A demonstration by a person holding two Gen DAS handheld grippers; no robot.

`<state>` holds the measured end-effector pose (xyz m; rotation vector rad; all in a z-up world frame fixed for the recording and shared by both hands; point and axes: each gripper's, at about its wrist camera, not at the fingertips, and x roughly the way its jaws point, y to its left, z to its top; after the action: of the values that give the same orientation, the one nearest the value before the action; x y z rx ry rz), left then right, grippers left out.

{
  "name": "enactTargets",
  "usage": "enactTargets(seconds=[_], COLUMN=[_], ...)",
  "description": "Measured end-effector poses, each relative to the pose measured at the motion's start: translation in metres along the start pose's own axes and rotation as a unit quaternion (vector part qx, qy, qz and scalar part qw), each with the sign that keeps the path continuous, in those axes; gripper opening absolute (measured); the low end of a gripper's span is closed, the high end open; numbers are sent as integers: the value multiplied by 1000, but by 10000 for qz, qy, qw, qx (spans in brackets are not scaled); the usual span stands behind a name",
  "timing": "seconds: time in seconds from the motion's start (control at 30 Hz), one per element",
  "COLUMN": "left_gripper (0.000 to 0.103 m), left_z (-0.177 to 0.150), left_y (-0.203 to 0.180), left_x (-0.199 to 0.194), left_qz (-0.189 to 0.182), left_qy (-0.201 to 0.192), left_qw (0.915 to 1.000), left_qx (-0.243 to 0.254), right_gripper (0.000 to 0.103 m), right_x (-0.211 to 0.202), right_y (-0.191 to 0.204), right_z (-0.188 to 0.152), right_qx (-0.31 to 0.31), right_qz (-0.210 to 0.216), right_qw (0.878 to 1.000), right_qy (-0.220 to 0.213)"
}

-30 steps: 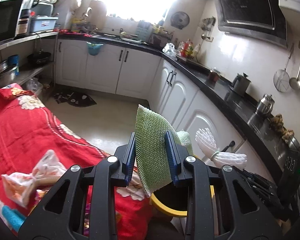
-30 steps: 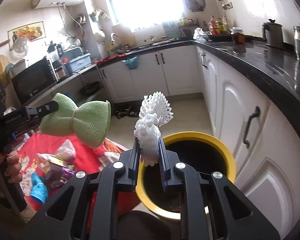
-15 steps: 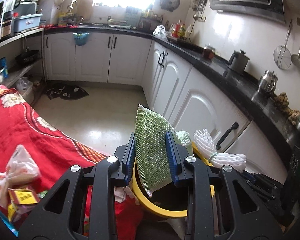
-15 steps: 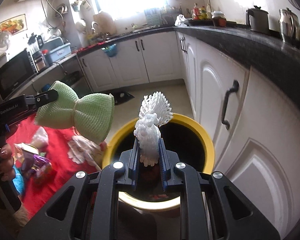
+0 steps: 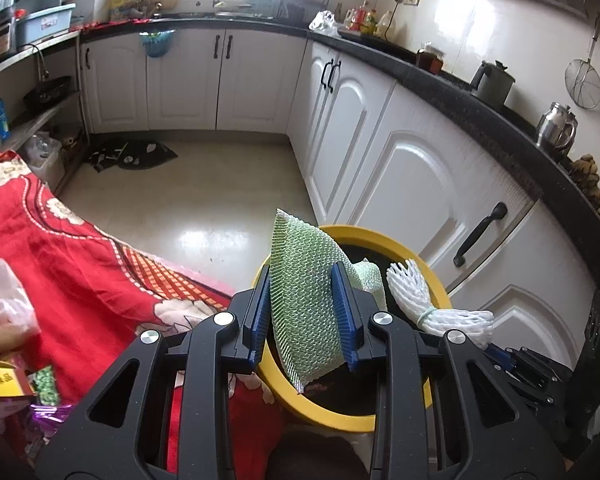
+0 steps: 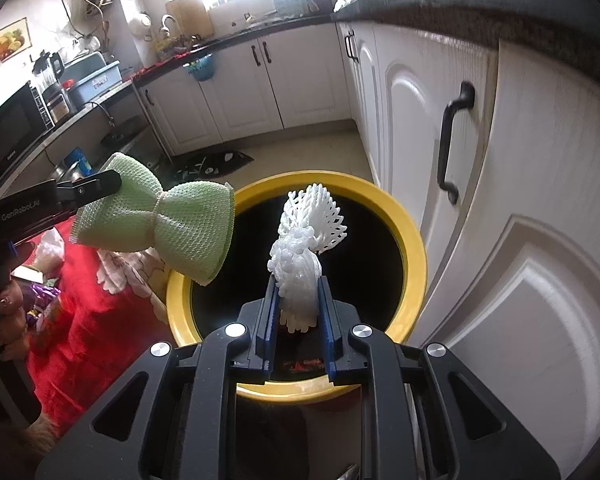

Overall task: Collect trash
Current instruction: 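Open both tools to drop the scrubber and mesh net into the bin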

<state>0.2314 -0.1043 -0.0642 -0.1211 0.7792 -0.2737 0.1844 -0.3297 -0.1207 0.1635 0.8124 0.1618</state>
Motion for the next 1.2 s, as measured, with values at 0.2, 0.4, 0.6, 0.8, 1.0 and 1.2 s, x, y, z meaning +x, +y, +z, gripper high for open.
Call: enactTargets(seconds=[0.2, 0.4, 0.6, 0.8, 1.0, 1.2], left_gripper=[27, 52, 78, 92, 92, 92], left_z=[-5, -7, -3, 2, 3, 5], left_y=[1, 7, 11, 13, 20, 25], left_x=[12, 14, 1, -17, -36, -53], left_qz=[-24, -46, 21, 91, 186, 257], left_qy=[146, 217, 76, -114, -294, -453], left_qw=[9999, 9997, 9999, 9998, 9990, 9981], left_qx=[-27, -126, -149, -160, -271, -336], right_gripper=[38, 54, 63, 71, 77, 82], right_x=[7, 9, 3, -6, -17, -29], right_y=[-8, -15, -13, -5, 8, 17], right_z=[-4, -5, -2, 4, 9, 15], right_qx=[133, 273, 253, 147, 14, -93], right_qz=[-86, -167, -217, -257, -262, -235], right_qw=[9998, 9993, 9994, 9995, 9991, 9985], right_qy=[131, 174, 47, -132, -322, -491])
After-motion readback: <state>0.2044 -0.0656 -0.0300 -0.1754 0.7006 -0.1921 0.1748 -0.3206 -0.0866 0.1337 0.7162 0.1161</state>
